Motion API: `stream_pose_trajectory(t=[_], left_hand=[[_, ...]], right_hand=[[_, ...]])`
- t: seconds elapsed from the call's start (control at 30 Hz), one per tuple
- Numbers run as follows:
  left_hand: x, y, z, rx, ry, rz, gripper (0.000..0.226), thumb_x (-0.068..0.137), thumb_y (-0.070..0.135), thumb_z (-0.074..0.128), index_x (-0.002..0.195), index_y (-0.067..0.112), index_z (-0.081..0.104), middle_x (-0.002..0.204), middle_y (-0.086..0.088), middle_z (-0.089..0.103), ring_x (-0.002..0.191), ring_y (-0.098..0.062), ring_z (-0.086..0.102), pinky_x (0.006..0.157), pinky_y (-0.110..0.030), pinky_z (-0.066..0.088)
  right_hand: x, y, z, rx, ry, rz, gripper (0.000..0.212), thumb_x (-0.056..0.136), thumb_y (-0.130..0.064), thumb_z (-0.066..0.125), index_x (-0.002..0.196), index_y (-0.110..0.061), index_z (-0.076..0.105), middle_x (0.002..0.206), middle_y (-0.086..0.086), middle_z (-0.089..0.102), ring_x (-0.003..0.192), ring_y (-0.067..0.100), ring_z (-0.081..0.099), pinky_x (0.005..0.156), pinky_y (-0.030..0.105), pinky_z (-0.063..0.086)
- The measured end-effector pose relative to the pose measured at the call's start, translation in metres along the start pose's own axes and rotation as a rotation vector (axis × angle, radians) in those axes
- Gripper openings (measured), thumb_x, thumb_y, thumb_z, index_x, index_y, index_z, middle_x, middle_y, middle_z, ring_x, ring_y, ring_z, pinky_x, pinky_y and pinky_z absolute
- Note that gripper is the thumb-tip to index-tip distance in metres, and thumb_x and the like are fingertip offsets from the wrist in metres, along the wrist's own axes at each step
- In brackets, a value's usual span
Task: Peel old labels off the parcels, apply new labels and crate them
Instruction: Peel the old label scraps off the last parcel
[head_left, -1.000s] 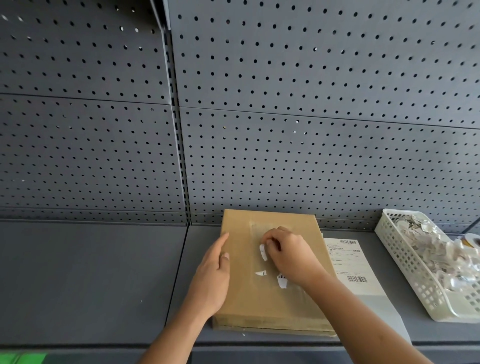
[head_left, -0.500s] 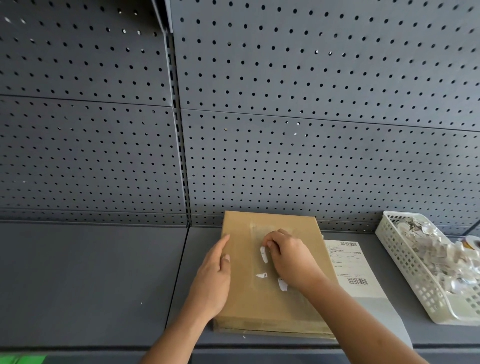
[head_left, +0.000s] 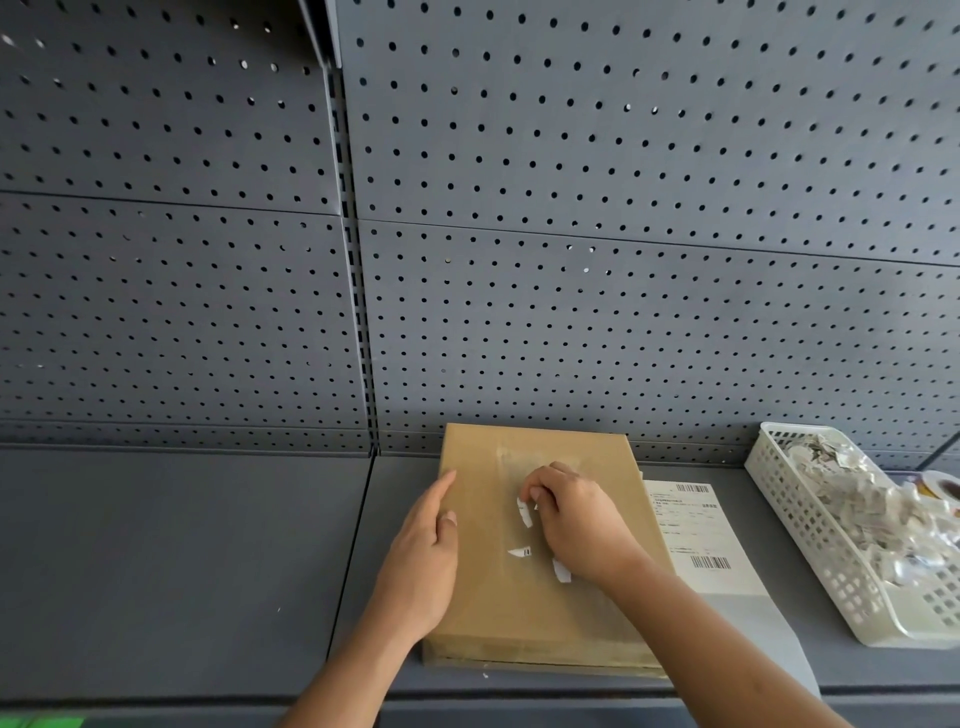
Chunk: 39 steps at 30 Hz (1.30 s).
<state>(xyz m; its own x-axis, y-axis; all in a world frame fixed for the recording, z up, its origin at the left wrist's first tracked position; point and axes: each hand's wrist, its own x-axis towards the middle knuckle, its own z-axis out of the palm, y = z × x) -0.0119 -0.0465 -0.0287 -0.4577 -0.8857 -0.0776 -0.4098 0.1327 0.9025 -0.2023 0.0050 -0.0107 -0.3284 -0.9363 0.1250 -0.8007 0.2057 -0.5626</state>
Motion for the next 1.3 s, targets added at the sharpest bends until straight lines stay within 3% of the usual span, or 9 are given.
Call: stream_pose_trajectory(t=[0.1, 0.33, 0.47, 0.67, 0.77, 0.97, 1.17, 1.3], left_hand=[[0.0, 0.001, 0.0, -0.004, -0.003, 0.003, 0.047, 0.109, 0.03, 0.031, 0.152, 0.047, 0.03, 0.159, 0.023, 0.028, 0.131, 0.012, 0.025, 0.11, -0.018, 0.02], [0.001, -0.001, 0.001, 0.001, 0.001, -0.001, 0.046, 0.109, 0.03, 0.031, 0.152, 0.048, 0.03, 0.159, 0.024, 0.028, 0.131, 0.011, 0.025, 0.111, -0.019, 0.021], [0.001, 0.0, 0.001, 0.002, -0.002, 0.002, 0.046, 0.109, 0.03, 0.031, 0.152, 0.048, 0.03, 0.159, 0.023, 0.028, 0.132, 0.011, 0.026, 0.111, -0.019, 0.021], [0.001, -0.002, 0.001, 0.009, 0.002, 0.004, 0.046, 0.109, 0.03, 0.031, 0.152, 0.049, 0.029, 0.159, 0.024, 0.028, 0.133, 0.009, 0.027, 0.112, -0.02, 0.022], [0.001, -0.001, 0.001, 0.001, 0.004, 0.004, 0.046, 0.109, 0.031, 0.031, 0.151, 0.05, 0.029, 0.159, 0.024, 0.029, 0.14, 0.005, 0.028, 0.113, -0.02, 0.022], [-0.001, -0.001, 0.001, 0.012, 0.008, 0.001, 0.046, 0.109, 0.031, 0.03, 0.151, 0.05, 0.029, 0.159, 0.024, 0.028, 0.143, -0.001, 0.03, 0.111, -0.022, 0.024], [0.0, 0.0, 0.0, 0.006, 0.007, 0.003, 0.046, 0.109, 0.031, 0.03, 0.151, 0.051, 0.029, 0.159, 0.023, 0.029, 0.144, -0.001, 0.029, 0.112, -0.022, 0.023], [0.0, 0.0, 0.0, 0.011, 0.009, 0.0, 0.046, 0.109, 0.031, 0.03, 0.152, 0.05, 0.029, 0.159, 0.022, 0.03, 0.144, -0.002, 0.03, 0.112, -0.022, 0.024]], right_hand=[[0.001, 0.003, 0.0, 0.053, 0.045, 0.015, 0.028, 0.1, -0.011, 0.041, 0.088, -0.021, 0.065, 0.092, -0.011, 0.06, 0.071, 0.008, 0.054, 0.067, 0.027, 0.045], [0.001, 0.0, 0.001, -0.023, -0.009, 0.001, 0.03, 0.097, -0.008, 0.04, 0.084, -0.021, 0.064, 0.092, -0.009, 0.059, 0.069, 0.011, 0.057, 0.067, 0.035, 0.051], [0.001, 0.001, 0.0, 0.028, 0.024, 0.036, 0.029, 0.099, -0.012, 0.04, 0.088, -0.023, 0.065, 0.093, -0.011, 0.06, 0.07, 0.009, 0.056, 0.065, 0.031, 0.05], [0.001, -0.001, 0.001, -0.042, -0.016, -0.016, 0.033, 0.097, -0.009, 0.037, 0.08, -0.022, 0.061, 0.09, -0.01, 0.058, 0.062, 0.015, 0.062, 0.063, 0.032, 0.05], [0.001, 0.001, -0.001, 0.017, 0.029, 0.0, 0.03, 0.099, -0.01, 0.039, 0.086, -0.022, 0.064, 0.093, -0.01, 0.061, 0.065, 0.007, 0.054, 0.065, 0.03, 0.048], [0.0, 0.0, 0.0, -0.019, 0.0, -0.017, 0.03, 0.098, -0.008, 0.04, 0.088, -0.019, 0.066, 0.094, -0.009, 0.061, 0.074, 0.014, 0.061, 0.07, 0.032, 0.05], [-0.006, -0.009, -0.013, 0.175, 0.005, 0.033, 0.022, 0.097, -0.01, 0.047, 0.089, -0.022, 0.063, 0.077, -0.012, 0.061, 0.051, 0.006, 0.049, 0.053, 0.016, 0.039], [-0.014, -0.011, -0.025, 0.147, -0.069, -0.01, 0.009, 0.09, -0.013, 0.061, 0.092, -0.02, 0.065, 0.066, -0.027, 0.057, 0.056, 0.0, 0.05, 0.054, 0.011, 0.038]])
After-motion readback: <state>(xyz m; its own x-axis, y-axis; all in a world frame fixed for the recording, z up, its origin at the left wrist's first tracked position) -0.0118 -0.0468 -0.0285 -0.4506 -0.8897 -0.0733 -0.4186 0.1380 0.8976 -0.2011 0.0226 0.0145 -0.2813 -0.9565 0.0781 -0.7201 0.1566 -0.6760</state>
